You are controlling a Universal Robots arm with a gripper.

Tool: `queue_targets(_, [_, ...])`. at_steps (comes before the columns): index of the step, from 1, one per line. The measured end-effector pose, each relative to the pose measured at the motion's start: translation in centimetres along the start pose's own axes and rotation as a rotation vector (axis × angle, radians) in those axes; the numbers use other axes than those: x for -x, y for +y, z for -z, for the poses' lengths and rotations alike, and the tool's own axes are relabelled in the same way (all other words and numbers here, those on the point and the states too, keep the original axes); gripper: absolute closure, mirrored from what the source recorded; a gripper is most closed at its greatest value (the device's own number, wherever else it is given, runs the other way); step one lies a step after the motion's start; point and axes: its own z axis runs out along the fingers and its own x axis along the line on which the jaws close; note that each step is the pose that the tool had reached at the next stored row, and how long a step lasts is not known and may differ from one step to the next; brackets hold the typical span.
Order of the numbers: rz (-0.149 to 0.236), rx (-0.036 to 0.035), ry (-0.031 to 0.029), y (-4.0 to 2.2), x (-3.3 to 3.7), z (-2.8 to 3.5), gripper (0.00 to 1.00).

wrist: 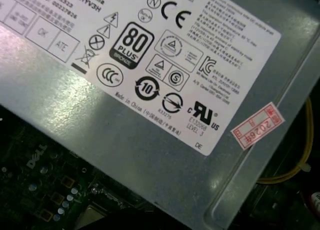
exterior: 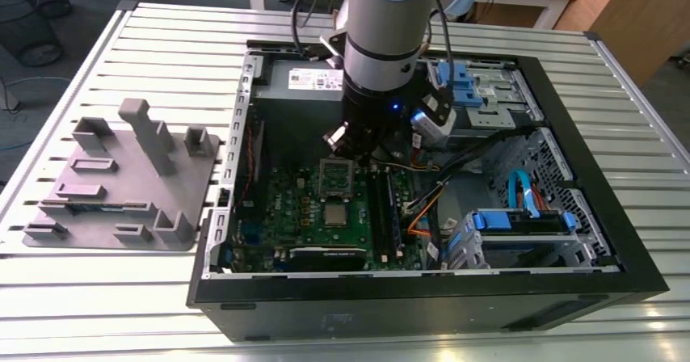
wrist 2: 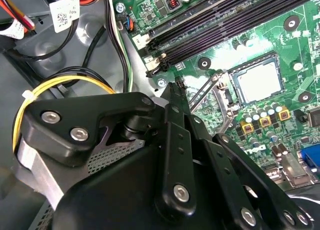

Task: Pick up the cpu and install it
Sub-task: 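Close the cpu cover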

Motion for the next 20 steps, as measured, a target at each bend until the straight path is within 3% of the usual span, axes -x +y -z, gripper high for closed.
queue_targets(9, [0.006,0.0003,0.0001,-0.02,-0.01,0.11,0.89])
queue_targets(15, [0.048,0.0013,0.0043,-0.02,-0.01,0.11,0.89])
queue_targets(20, [0.050,0.0010,0.0048,-0.02,0.00,0.12,0.89])
